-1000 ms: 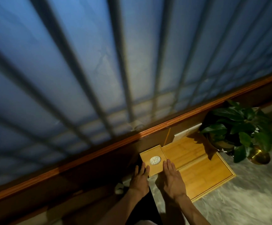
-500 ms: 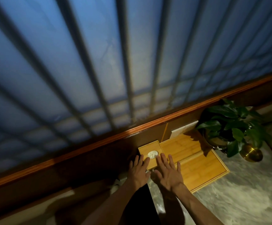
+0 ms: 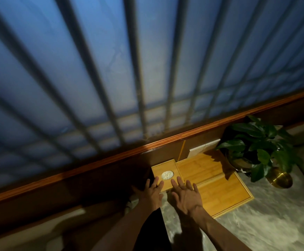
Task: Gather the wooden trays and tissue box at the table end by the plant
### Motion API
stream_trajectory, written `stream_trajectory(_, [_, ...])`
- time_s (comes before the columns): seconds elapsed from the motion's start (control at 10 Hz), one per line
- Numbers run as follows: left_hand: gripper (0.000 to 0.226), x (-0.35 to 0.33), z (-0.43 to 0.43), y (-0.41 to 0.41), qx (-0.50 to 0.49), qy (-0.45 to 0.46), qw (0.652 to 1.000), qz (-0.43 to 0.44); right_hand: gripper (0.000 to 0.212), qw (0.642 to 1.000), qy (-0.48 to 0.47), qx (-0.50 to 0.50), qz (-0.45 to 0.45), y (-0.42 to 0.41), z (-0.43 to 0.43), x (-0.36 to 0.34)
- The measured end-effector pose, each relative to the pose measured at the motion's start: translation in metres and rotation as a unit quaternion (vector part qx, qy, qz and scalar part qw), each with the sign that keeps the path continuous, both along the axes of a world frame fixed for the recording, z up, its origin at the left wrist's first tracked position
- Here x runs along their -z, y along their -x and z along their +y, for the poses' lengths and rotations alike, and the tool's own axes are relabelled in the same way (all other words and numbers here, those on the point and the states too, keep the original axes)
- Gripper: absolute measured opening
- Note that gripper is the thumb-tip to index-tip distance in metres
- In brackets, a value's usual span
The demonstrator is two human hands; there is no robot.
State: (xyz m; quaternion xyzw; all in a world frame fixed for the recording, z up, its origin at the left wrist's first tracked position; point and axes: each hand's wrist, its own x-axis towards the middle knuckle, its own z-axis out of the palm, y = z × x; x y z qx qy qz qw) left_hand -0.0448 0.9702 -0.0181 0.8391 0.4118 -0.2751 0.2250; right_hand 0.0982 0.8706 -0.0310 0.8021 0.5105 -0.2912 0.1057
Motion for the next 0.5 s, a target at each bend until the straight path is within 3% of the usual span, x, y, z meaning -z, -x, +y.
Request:
stream_trajectory(0.3, [0.061, -0.025, 0.007, -0.011, 0.017, 0.038, 0.996, 0.074, 0.063, 0.997, 0.056, 0.016, 0.045, -0.002, 0.012, -0.023])
stream_trajectory(0.4, [0.057, -0.036, 0.01, -0.008, 0.0, 0.044, 0.999, 0.022, 0.061, 0.991, 0.093, 0.014, 0.099, -0.004, 0.024, -0.046])
stream_trajectory(0.5, [0.051, -0.049, 0.011, 0.0, -0.011, -0.007, 0.997, -0.071, 0.054, 0.99, -0.016, 0.079, 0.115, -0.007, 0.021, -0.066])
